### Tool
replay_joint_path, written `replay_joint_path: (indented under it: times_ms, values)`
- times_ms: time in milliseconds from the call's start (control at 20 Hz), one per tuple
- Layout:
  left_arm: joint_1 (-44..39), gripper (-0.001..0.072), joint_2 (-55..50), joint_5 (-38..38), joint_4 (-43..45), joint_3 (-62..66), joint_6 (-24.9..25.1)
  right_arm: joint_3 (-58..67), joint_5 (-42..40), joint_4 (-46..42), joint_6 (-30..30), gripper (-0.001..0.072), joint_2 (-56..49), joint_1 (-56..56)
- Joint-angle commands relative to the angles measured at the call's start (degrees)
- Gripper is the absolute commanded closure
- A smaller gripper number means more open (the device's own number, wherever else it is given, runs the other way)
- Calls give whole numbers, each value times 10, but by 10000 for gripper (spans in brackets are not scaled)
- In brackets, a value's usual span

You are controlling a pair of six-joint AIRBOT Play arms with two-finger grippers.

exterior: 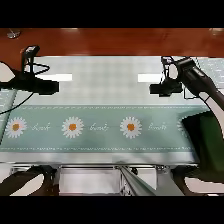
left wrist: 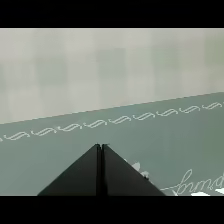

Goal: Fold the shirts.

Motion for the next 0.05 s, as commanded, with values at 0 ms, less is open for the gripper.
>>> replay_joint_path:
  times_ms: [0]
  values:
    - [0, 683, 0, 0, 0, 0, 0, 0, 1, -1, 1, 694, 0, 0]
